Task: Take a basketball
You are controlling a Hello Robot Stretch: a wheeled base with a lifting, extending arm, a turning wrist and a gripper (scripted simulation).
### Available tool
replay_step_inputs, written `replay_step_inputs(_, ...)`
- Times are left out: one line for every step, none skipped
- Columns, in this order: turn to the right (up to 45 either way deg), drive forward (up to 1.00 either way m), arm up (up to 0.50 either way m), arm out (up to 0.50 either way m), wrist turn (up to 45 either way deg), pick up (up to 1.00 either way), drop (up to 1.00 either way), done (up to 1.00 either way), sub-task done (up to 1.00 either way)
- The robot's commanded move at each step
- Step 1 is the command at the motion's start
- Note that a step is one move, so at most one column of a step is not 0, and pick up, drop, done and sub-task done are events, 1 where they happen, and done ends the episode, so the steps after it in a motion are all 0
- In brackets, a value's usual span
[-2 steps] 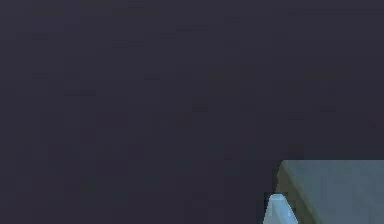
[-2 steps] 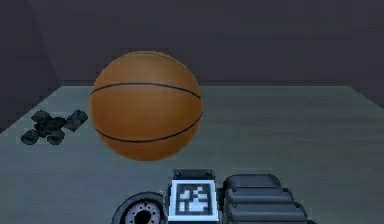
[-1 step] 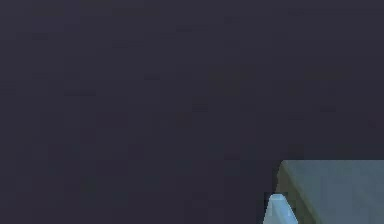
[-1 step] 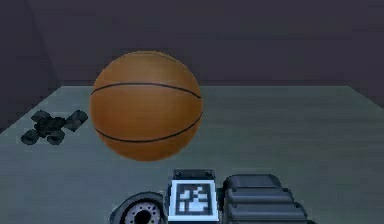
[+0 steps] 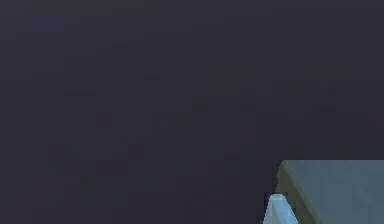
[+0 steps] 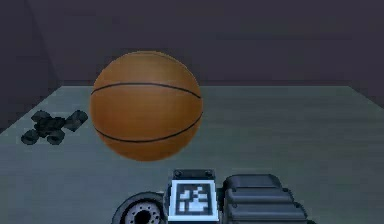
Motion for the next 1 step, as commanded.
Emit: replay_step_inputs(0.0, 0.00, 0.00, 0.00, 45.0, 0.00, 0.00, 0.00, 0.00)
